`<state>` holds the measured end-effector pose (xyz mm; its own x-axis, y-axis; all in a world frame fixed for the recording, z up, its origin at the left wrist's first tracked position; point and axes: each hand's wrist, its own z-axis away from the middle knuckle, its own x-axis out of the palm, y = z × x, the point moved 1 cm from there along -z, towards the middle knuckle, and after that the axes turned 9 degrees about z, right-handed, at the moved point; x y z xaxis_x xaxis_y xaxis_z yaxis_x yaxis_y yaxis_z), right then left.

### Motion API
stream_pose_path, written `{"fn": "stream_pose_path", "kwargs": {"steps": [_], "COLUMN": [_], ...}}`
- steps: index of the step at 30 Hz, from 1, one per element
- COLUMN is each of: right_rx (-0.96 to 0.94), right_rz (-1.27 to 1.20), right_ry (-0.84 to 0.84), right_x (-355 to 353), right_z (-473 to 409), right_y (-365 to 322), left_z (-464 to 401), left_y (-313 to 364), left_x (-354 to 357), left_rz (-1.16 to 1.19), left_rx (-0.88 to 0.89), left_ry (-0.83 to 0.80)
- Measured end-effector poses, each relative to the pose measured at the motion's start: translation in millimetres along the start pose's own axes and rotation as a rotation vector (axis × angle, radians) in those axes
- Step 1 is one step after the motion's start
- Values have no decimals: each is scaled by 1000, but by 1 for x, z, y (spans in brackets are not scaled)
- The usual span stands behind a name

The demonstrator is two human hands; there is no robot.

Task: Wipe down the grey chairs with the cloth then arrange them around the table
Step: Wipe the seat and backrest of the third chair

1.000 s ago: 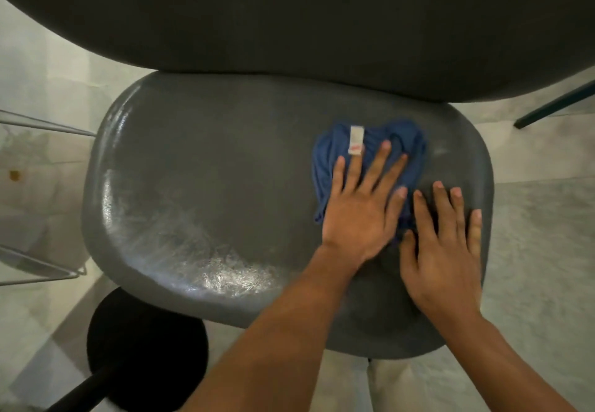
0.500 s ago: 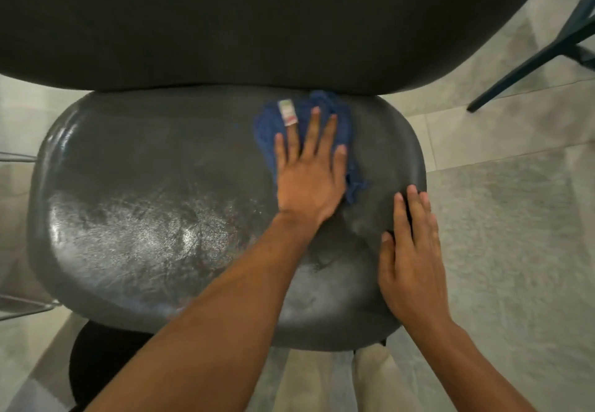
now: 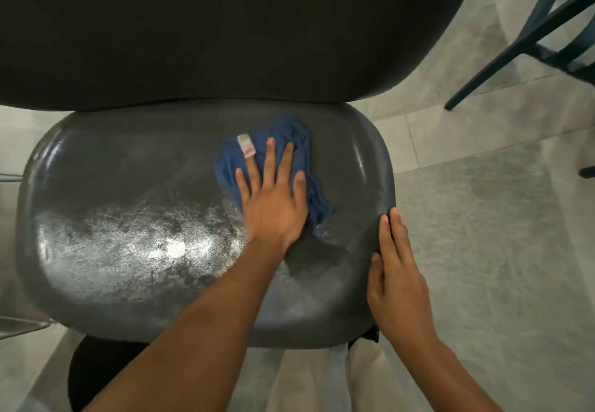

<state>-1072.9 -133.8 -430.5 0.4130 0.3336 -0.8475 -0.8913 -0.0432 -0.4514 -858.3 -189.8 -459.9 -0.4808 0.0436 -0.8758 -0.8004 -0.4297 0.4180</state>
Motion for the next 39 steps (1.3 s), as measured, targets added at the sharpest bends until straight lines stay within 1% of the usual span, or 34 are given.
{"fn": "stream_pose_path", "kwargs": {"steps": [2,4,5,6,8,9,10,11,13,14,16,18,19,21,23,24,25,26,27,29,31,32,34,36,39], "right_rx": [1,6,4,3,7,7,8,9,12,26,65,93,97,82,-7,-77,-153,-231,-303,-411,-470,-492,-522,-533,-504], "right_rz": [-23,-62,-77,-87,-103,-112,-119,-125,-138,-147,-169,-188,-200,-218,-191,-163,-117,-35,85,367,591,651,684,708,744], "right_ry": [-3,-12,-14,-13,-3,0,2,4,0,1,18,55,94,175,207,191,156,113,71,-36,-132,-147,-116,-93,-81], "right_x": [3,2,1,-1,-5,-7,-8,-10,-14,-17,-25,-33,-38,-48,-52,-50,-46,-39,-29,-8,6,9,10,7,2], "right_z": [0,0,1,1,1,2,4,6,6,5,-2,-12,-18,-31,-44,-49,-53,-57,-59,-62,-68,-74,-88,-105,-125], "right_y": [2,4,5,5,4,3,3,4,4,4,5,5,3,-8,-27,-39,-52,-63,-72,-80,-77,-73,-67,-63,-59], "left_z": [-14,-7,3,17,44,55,60,59,41,28,6,2,8,30,50,60,69,78,86,102,115,120,130,136,136], "left_y": [38,62,64,59,28,7,-12,-25,-23,-9,28,54,60,62,53,46,36,23,8,-26,-61,-76,-98,-106,-108], "left_x": [16,24,25,24,17,12,7,3,1,3,14,26,29,30,21,16,11,5,-1,-10,-17,-18,-15,-8,1], "left_rz": [22,3,-15,-37,-79,-113,-138,-139,-102,-60,6,14,7,17,94,139,185,225,248,236,183,154,83,12,-26], "left_rx": [48,191,282,394,595,651,650,583,346,229,87,66,101,240,390,422,409,345,238,-29,-235,-297,-350,-347,-364], "left_ry": [0,-13,-35,-69,-161,-203,-216,-201,-126,-83,-28,-1,-3,-77,-155,-154,-119,-55,25,149,184,176,130,86,97]}}
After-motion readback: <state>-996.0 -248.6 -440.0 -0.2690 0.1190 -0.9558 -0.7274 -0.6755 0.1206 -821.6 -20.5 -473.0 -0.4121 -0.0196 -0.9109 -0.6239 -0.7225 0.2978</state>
